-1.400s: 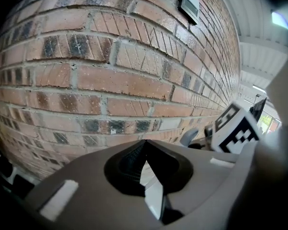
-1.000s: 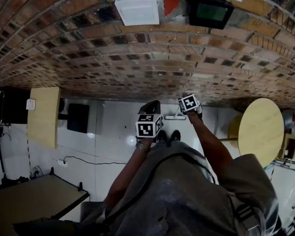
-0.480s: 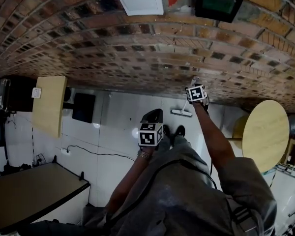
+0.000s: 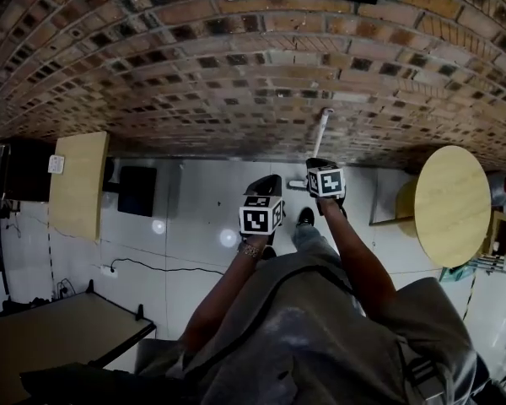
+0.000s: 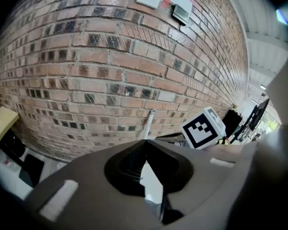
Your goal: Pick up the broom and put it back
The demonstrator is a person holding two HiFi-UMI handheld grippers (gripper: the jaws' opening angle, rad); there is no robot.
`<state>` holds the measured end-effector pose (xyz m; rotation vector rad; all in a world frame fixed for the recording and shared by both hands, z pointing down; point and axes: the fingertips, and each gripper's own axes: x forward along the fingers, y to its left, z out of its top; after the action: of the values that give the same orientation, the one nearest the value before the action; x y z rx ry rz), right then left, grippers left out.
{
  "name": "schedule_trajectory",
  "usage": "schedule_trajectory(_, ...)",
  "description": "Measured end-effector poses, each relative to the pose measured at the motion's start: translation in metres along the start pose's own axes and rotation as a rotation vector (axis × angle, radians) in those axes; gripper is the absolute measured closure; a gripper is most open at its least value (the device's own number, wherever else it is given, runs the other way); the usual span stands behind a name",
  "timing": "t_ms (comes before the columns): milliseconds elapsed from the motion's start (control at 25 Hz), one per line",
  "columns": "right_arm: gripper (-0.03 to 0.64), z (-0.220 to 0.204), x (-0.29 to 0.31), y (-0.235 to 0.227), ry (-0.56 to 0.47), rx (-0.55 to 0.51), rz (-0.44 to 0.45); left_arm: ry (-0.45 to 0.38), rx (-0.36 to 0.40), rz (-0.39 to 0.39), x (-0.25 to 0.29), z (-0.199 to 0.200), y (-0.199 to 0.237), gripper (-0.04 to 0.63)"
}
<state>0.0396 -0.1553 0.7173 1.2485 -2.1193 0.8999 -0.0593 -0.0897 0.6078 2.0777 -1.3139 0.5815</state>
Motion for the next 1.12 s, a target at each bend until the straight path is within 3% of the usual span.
schedule_trajectory(360, 0.617, -0.036, -0.114, 0.151, -0.079, 0.016, 0.079, -0.022, 0.016, -0.062, -0.068, -0.053, -0.009, 0.591)
schedule_trajectory(480, 0.617, -0.047, -0.147, 0.178, -0.113, -0.008, 0.058, -0.019, 0.033, -0.088, -0.084, -0.068, -0.024, 0.591)
schedule_trajectory(680, 0.617, -0.063, -0.178, 0.18, -0.146, -0.011, 0.027, -0.037, 0.064, -0.111, -0.101, -0.078, -0.054, 0.591)
schedule_trajectory(1120, 0.617, -0.048, -0.212, 0.158, -0.213, -0.017, 0.049, -0.09, 0.063, -0.095, -0.104, -0.064, -0.091, 0.591)
